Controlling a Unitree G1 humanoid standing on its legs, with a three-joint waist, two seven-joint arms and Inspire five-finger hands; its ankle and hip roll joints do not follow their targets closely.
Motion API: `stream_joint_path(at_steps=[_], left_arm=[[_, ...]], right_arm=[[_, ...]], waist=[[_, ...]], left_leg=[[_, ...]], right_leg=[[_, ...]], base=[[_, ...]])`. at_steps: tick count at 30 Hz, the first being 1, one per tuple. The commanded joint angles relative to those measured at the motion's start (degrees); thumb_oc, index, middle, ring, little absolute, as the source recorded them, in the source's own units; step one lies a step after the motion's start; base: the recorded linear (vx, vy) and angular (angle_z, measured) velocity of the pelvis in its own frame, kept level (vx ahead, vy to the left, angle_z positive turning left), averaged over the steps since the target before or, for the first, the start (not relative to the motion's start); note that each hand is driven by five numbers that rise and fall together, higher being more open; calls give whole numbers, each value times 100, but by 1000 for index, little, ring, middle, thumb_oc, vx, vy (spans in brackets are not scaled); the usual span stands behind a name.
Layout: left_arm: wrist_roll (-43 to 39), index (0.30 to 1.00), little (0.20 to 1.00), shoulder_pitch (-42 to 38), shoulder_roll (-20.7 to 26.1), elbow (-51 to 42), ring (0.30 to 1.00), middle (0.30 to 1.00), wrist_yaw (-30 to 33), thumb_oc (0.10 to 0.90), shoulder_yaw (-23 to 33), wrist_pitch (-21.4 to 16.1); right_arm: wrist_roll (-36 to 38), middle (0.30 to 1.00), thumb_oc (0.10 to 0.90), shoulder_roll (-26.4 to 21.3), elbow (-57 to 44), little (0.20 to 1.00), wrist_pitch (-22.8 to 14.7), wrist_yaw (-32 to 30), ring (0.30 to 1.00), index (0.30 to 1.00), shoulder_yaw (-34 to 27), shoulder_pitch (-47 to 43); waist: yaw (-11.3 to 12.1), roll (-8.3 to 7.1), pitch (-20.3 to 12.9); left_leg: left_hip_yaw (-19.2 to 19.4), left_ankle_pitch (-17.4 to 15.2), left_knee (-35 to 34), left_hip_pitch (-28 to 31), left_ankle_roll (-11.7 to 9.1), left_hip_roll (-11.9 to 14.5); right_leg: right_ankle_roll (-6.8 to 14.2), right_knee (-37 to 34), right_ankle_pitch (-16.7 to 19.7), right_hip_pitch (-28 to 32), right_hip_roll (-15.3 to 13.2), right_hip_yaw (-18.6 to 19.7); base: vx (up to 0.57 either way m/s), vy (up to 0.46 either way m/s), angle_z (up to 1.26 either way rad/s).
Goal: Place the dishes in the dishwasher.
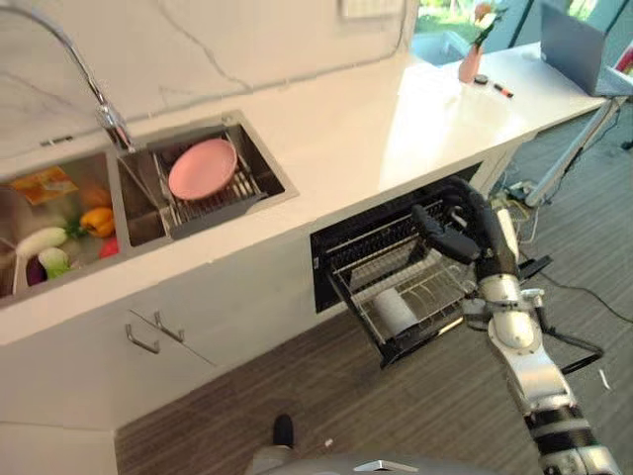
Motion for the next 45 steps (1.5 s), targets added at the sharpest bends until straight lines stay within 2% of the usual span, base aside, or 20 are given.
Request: stream_joint_path(at_steps=[1, 5, 6, 7, 9, 15, 16, 17, 18, 19, 21, 22, 23, 24, 25, 29, 31, 35, 37, 45], left_arm=[[-123, 900, 900, -482, 59, -9, 900, 900, -41, 800, -354, -235], [-123, 900, 900, -636, 1, 107, 900, 900, 22, 800, -326, -280], [33, 900, 900, -672, -70, 123, 900, 900, 71, 800, -323, -267], [99, 900, 900, -637, -90, 114, 900, 900, 70, 800, -316, -261], [231, 900, 900, -594, -75, 115, 900, 900, 114, 800, -331, -301], [295, 900, 900, -653, -54, 51, 900, 900, 160, 800, -398, -293], [341, 900, 900, -777, -126, -36, 900, 900, 113, 800, -528, -263], [685, 900, 900, -930, -132, -407, 900, 900, -7, 800, -907, -227], [707, 900, 900, -1009, -91, -628, 900, 900, -16, 800, -1091, -204], [706, 900, 900, -1009, -87, -632, 900, 900, -16, 800, -1091, -201], [706, 900, 900, -1009, -87, -632, 900, 900, -16, 800, -1091, -201], [682, 900, 900, -976, -22, -890, 900, 900, -6, 800, -1217, -181], [682, 900, 900, -976, -22, -890, 900, 900, -6, 800, -1217, -181], [645, 900, 900, -1012, 9, -1071, 900, 900, -3, 800, -1353, -148], [653, 900, 900, -1063, -63, -1003, 900, 900, -26, 800, -1432, -153], [810, 900, 900, -1234, -87, -881, 900, 900, -45, 800, -1549, -188], [957, 900, 900, -1222, -36, -952, 900, 900, -28, 800, -1529, -163], [1009, 900, 900, -1184, -21, -956, 900, 900, -8, 800, -1491, -160], [888, 900, 900, -830, -25, -1019, 900, 900, -89, 800, -1250, -137], [691, 900, 900, -767, -241, -368, 900, 900, -65, 800, -939, -99]], right_arm=[[939, 900, 800, -208, -284, 900, -883, 387, 900, 900, -117, -749], [1305, 900, 800, -266, -589, 900, -907, 563, 900, 900, 6, -681], [1342, 900, 800, -366, -682, 900, -871, 593, 900, 900, 33, -739], [1313, 900, 800, -382, -682, 900, -834, 590, 900, 900, 57, -758], [1235, 900, 800, -410, -642, 900, -789, 585, 900, 900, 98, -855], [1289, 900, 800, -425, -557, 900, -739, 584, 900, 900, 78, -893], [1268, 900, 800, -411, -518, 900, -695, 575, 900, 900, -70, -817], [1115, 900, 800, -304, -506, 900, -570, 580, 900, 900, -294, -646], [1130, 900, 800, -129, -403, 900, -583, 483, 900, 900, -332, -714], [1129, 900, 800, -126, -400, 900, -584, 482, 900, 900, -332, -717], [1129, 900, 800, -126, -400, 900, -584, 482, 900, 900, -332, -717], [1168, 900, 800, 17, -408, 900, -583, 435, 900, 900, -325, -754], [1168, 900, 800, 17, -408, 900, -583, 435, 900, 900, -325, -754], [1116, 900, 800, 41, -452, 900, -589, 409, 900, 900, -334, -725], [1107, 900, 800, 32, -556, 900, -644, 368, 900, 900, -472, -635], [837, 900, 800, 72, -575, 900, -733, 155, 900, 900, -608, -618], [620, 900, 800, 101, -569, 900, -732, -41, 900, 900, -736, -509], [532, 900, 800, 114, -561, 900, -714, -105, 900, 900, -800, -487], [-286, 900, 800, -40, -438, 900, -502, -377, 900, 900, -1047, -523], [-518, 900, 800, -193, -471, 900, -468, -286, 900, 900, -962, -614]], waist=[[174, -6, 128], [94, -65, 223], [-122, -91, 230], [-133, -61, 216], [-87, -31, 187], [-66, -6, 145], [-83, 15, 39], [-128, -151, 36], [-116, -233, 163], [-100, -247, 165], [-100, -247, 165], [-106, -237, 275], [-106, -237, 275], [-156, -296, 373], [-159, -368, 413], [-198, -434, 443], [-150, -548, 380], [-138, -554, 348], [-71, -427, 109], [-102, -234, -66]], left_leg=[[130, -232, 107, 444, -231, 494], [343, -197, 751, 124, -294, 543], [1411, -78, 939, -8, -401, 966], [1609, 8, 853, 60, -442, 1097], [1547, 211, 601, 99, -566, 1328], [1307, 406, 341, 107, -554, 1480], [1247, 265, 129, 104, -494, 1341], [1120, -67, 68, 137, -181, 718], [1147, -215, 68, 266, 53, 474], [1165, -218, 68, 271, 59, 461], [1165, -218, 68, 271, 59, 461], [1128, -324, 68, 417, 227, 359], [1128, -324, 68, 417, 227, 359], [975, -414, 68, 527, 316, 289], [821, -474, 68, 566, 305, 196], [552, -608, 68, 623, 243, 148], [503, -705, 68, 672, 268, -12], [471, -736, 68, 709, 283, -46], [551, -853, 68, 921, 263, -50], [760, -878, 68, 1167, 105, 166]], right_leg=[[231, 86, 68, -517, -60, 108], [197, 80, 39, -450, -109, -57], [260, 78, -44, -329, -259, -359], [297, 84, -26, -313, -288, -373], [416, 107, 35, -294, -418, -358], [520, 295, 184, -336, -692, -517], [638, 533, 181, -353, -933, -671], [759, 1483, 477, -552, -1514, -573], [848, 2186, 885, -774, -1712, -275], [852, 2209, 879, -796, -1729, -248], [852, 2209, 879, -796, -1729, -248], [853, 2873, 1078, -1085, -1691, -29], [853, 2873, 1078, -1085, -1691, -29], [740, 2992, 751, -1430, -1160, 286], [680, 2242, 522, -1484, -856, 392], [733, 1052, 758, -1560, -816, 306], [759, 748, 851, -1352, -902, 199], [749, 707, 863, -1278, -902, 199], [733, 483, 906, -924, -909, -65], [594, 149, 767, -707, -628, 33]], base=[[-21, -89, -11], [-59, 14, 2], [-11, 221, 69], [29, 323, 137], [76, 271, 117], [8, 274, 8], [123, 897, 11], [156, 1182, 34], [127, 847, 50], [31, 289, 40], [18, 131, 47], [37, 259, 78], [108, 424, 79], [193, 229, 10], [193, 229, 10], [132, -11, 52], [137, 5, 55], [96, -20, 81], [257, -92, 37], [112, -91, -32]])
